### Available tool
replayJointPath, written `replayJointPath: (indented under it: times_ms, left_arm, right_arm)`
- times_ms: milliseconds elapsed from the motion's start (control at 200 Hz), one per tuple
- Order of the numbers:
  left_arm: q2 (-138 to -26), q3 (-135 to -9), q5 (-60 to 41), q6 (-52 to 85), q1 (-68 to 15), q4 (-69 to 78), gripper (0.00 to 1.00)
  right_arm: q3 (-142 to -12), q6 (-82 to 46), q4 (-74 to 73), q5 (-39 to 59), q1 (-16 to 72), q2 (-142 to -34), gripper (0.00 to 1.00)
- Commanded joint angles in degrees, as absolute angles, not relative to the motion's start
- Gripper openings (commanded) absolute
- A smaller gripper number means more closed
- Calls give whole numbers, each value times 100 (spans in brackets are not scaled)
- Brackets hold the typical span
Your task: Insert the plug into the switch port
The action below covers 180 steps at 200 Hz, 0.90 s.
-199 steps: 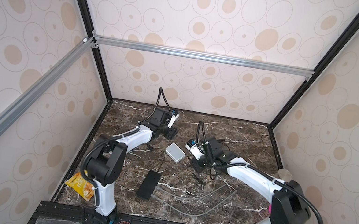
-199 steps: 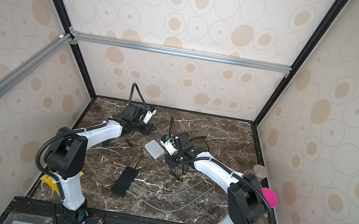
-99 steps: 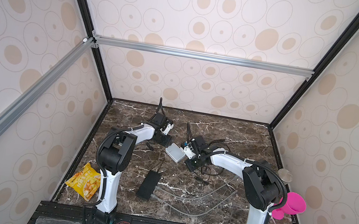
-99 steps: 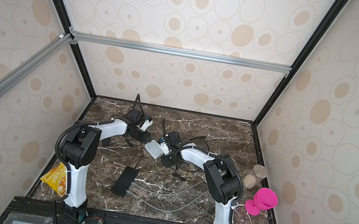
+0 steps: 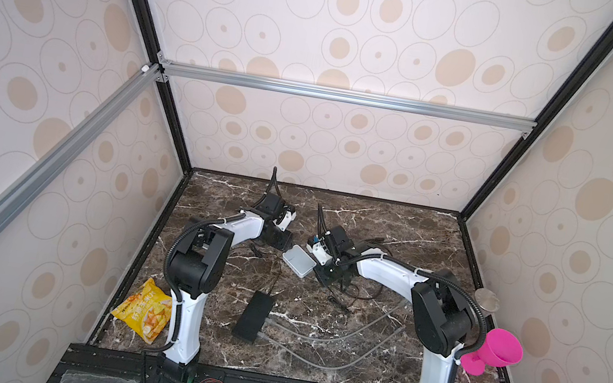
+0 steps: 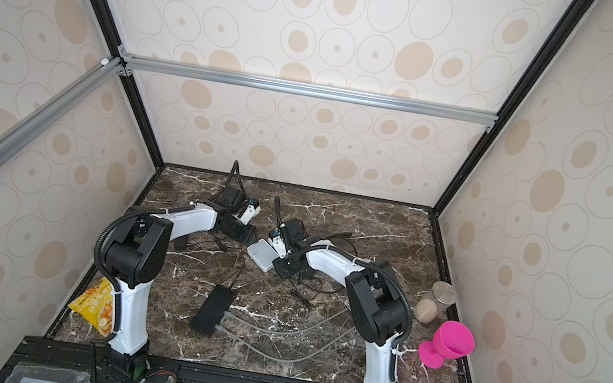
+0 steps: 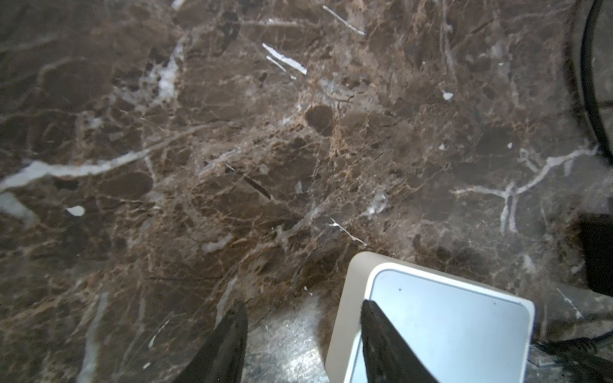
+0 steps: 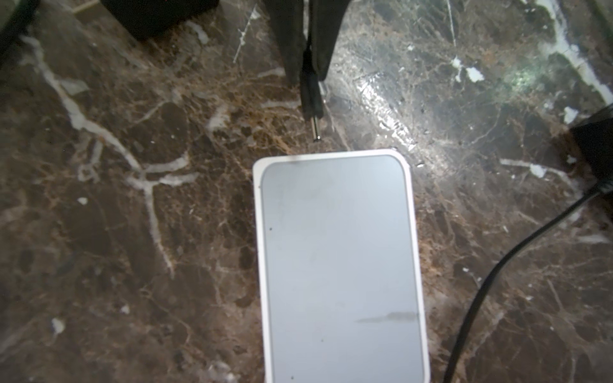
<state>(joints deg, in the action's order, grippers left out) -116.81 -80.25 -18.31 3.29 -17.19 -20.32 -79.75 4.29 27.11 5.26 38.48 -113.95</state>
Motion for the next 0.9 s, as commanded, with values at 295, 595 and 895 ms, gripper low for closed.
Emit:
replayJointPath:
  times_ms: [295,595,895]
  left_arm:
    - [-11822,-8165,-1817,339,-1694,-2460,55]
    - [-11844,-8174,-1890,334,-1693,-2496,52]
    - [-11898,-8200,-1981,342,-1696,-2522,52]
  right_arm:
    - [-7818,420,2938,824,3840,-11598,0]
    - [-7898,391,2931,677,3868,-11565,0]
    - [-8181,369,3034,745,3873,-11781,0]
